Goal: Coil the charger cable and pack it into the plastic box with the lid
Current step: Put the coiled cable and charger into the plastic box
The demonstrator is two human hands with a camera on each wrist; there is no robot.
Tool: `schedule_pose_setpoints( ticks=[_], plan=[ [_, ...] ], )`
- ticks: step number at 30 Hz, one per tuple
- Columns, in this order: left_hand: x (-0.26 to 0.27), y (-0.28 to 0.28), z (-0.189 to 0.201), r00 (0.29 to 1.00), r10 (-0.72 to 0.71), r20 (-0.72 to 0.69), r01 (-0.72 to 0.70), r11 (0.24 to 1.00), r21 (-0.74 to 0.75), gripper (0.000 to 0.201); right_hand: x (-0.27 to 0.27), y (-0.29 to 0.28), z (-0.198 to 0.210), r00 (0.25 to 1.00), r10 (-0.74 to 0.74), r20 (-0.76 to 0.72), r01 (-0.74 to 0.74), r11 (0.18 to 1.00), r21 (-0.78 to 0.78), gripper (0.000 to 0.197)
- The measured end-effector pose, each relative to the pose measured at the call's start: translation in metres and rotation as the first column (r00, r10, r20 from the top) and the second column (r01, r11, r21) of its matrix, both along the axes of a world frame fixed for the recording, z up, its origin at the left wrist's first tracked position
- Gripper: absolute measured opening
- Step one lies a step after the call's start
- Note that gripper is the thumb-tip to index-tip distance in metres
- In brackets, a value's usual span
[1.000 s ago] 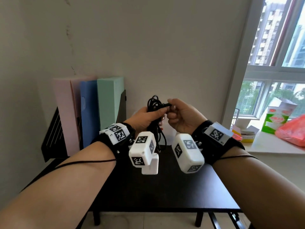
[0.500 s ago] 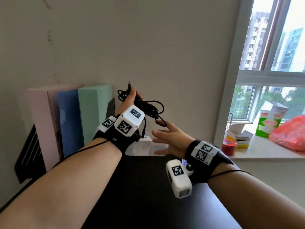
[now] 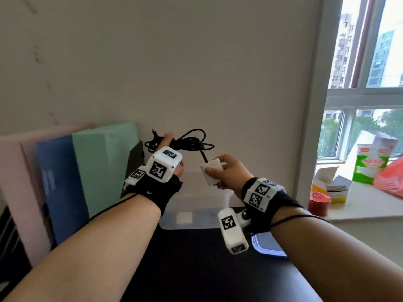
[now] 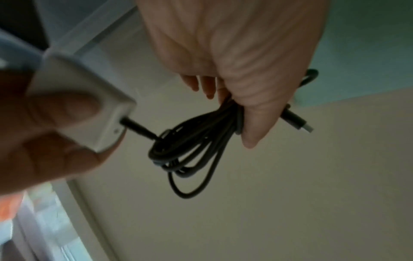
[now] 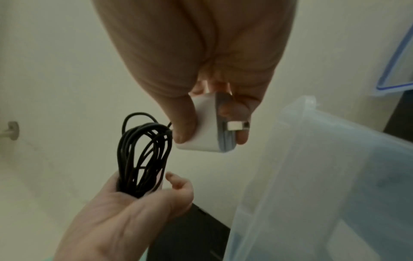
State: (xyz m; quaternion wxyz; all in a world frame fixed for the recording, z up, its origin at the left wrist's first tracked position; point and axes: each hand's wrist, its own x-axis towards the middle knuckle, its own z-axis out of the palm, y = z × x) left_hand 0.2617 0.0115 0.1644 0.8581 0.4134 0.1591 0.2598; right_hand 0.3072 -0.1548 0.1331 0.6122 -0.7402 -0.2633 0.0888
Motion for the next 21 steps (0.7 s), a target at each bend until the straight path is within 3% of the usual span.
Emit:
schedule_pose_setpoints(
  ticks=[4,6,8,9,12,16,21],
  plan=[
    [0.001,0.026,-0.015,0.977,-0.03,-0.211,0.078,0.971,0.226,0.048,0.022,0.01,-0.004,0.992,-0.068,0.105,0.081,0.989,-0.124,0.044],
    [0.007,0.03,-0.021,0.976,0.095,-0.196,-0.04,0.964,0.264,0.059,0.03,0.015,-0.01,0.982,-0.099,0.158,0.129,0.972,-0.197,0.047],
    [0.008,0.024,-0.026,0.955,0.269,-0.122,-0.21,0.909,0.36,0.033,0.033,0.018,-0.016,0.973,-0.135,0.19,0.181,0.95,-0.253,0.048],
    [0.009,0.023,-0.03,0.931,0.33,-0.154,-0.221,0.849,0.48,0.026,0.034,0.02,-0.02,0.967,-0.143,0.21,0.202,0.934,-0.294,0.048],
    [0.012,0.026,-0.046,0.85,0.458,-0.262,-0.111,0.64,0.76,0.045,0.034,0.02,-0.028,0.95,-0.113,0.292,0.24,0.863,-0.445,0.045],
    [0.009,0.029,-0.059,0.766,0.51,-0.391,0.072,0.536,0.841,0.066,0.034,0.02,-0.034,0.936,-0.09,0.341,0.284,0.766,-0.577,0.039],
    [0.006,0.031,-0.062,0.736,0.504,-0.452,0.21,0.465,0.86,0.054,0.037,0.024,-0.039,0.913,-0.053,0.404,0.317,0.714,-0.624,0.035]
  ],
)
